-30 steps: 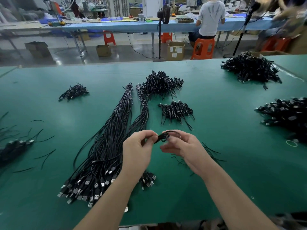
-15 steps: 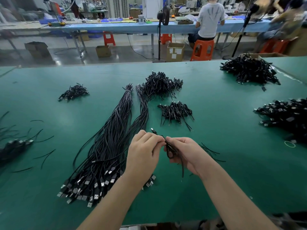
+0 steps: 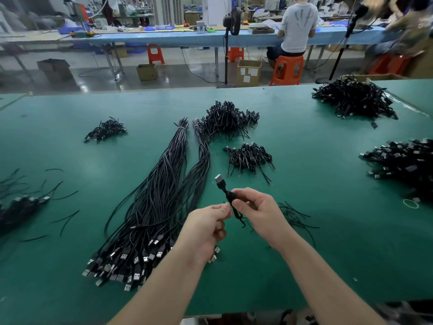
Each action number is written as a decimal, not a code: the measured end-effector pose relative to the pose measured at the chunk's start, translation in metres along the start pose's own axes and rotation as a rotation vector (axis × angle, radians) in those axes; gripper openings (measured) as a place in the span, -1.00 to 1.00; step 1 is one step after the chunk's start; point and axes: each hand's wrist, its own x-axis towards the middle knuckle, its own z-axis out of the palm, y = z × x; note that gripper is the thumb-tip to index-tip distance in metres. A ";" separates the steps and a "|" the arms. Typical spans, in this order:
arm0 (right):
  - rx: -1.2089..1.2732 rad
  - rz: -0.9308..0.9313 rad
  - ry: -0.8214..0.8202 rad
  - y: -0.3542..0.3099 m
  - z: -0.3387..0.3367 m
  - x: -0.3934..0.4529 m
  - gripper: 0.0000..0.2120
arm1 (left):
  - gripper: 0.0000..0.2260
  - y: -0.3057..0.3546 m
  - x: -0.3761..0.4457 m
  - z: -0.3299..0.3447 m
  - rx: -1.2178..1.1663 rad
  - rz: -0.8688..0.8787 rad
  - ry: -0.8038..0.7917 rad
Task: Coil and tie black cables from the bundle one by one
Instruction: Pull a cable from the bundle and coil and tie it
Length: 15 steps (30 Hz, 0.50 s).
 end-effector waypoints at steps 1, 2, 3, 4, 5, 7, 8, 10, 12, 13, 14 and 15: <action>-0.012 -0.005 -0.015 0.000 -0.002 0.001 -0.78 | -0.93 0.001 0.001 -0.001 0.017 0.020 -0.012; 0.001 -0.001 -0.032 0.000 -0.005 0.002 -0.80 | -0.92 0.001 0.001 -0.002 0.048 0.061 -0.014; 0.025 0.013 -0.051 0.000 -0.008 0.003 -0.84 | -0.89 0.000 0.001 -0.003 0.100 0.128 -0.007; 0.043 0.040 -0.065 -0.001 -0.011 0.004 -0.86 | -0.85 0.000 0.000 -0.003 0.177 0.219 0.010; 0.046 0.081 -0.063 -0.002 -0.013 0.006 -0.83 | -0.83 -0.001 -0.001 -0.004 0.271 0.328 0.040; 0.022 0.216 -0.008 -0.005 -0.017 0.011 -0.66 | -0.79 0.000 -0.001 -0.006 0.482 0.612 0.137; 0.007 0.303 0.016 -0.007 -0.018 0.015 -0.56 | -0.77 0.000 -0.001 -0.007 0.616 0.802 0.191; -0.004 0.458 -0.022 -0.011 -0.019 0.019 -0.44 | -0.86 0.002 0.003 -0.012 0.893 1.242 0.250; 0.015 0.482 -0.140 -0.013 -0.019 0.019 -0.49 | -0.93 0.000 0.009 -0.015 1.090 1.527 0.224; 0.045 0.447 -0.180 -0.013 -0.018 0.019 -0.55 | -0.92 -0.002 0.013 -0.016 1.133 1.570 0.217; 0.086 0.406 -0.195 -0.012 -0.017 0.018 -0.62 | -0.93 -0.003 0.014 -0.015 1.139 1.567 0.220; 0.125 0.376 -0.193 -0.011 -0.016 0.017 -0.67 | -0.94 -0.004 0.014 -0.015 1.127 1.552 0.232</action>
